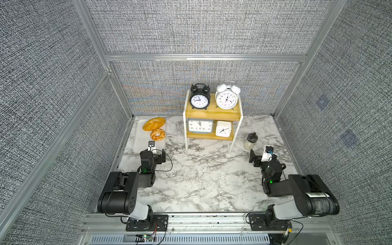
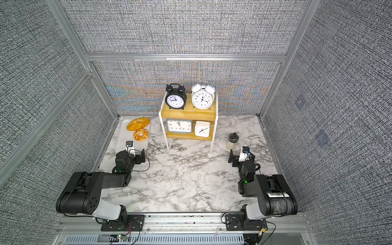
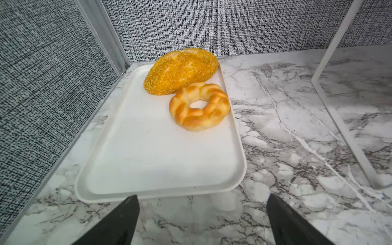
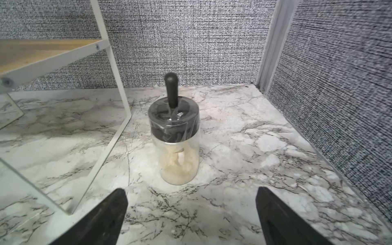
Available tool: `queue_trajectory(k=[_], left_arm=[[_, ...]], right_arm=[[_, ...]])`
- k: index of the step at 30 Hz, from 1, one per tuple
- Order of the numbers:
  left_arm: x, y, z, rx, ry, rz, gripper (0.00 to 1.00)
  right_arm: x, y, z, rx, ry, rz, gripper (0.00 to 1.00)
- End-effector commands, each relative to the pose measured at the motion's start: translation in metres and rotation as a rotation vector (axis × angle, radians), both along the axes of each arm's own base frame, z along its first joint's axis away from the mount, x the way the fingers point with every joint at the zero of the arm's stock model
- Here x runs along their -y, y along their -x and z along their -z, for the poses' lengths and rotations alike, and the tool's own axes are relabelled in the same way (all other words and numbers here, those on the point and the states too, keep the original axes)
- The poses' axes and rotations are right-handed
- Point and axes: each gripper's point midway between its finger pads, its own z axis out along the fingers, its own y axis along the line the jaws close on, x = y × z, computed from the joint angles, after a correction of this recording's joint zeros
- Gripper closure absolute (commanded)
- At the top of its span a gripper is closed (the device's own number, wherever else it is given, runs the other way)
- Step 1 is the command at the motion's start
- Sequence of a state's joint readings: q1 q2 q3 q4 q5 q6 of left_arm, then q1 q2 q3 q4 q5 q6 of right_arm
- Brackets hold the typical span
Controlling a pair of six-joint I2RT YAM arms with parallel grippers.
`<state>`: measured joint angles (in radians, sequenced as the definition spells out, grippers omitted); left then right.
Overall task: Place the alarm clocks on the shelf by style
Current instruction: Reset both arms
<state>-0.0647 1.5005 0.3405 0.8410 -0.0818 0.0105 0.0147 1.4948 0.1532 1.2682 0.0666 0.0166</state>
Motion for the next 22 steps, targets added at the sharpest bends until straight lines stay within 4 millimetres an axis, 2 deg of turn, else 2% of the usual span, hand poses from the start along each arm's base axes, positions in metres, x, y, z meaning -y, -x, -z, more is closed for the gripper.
queue_trajectory(k=[1,22], left_arm=[[-0.0133,-0.0167,-0.0131,0.008,0.001,-0.088,0.01],[-0.0121,-0.0156,-0.0138,0.010,-0.002,-0.082,0.01]], right_arm=[[0.0004,-0.0187,-0.0098,0.006,0.033,0.016,0.01],[0.0017,-0.0180,-0.0114,0.018,0.028,0.017,0.01]])
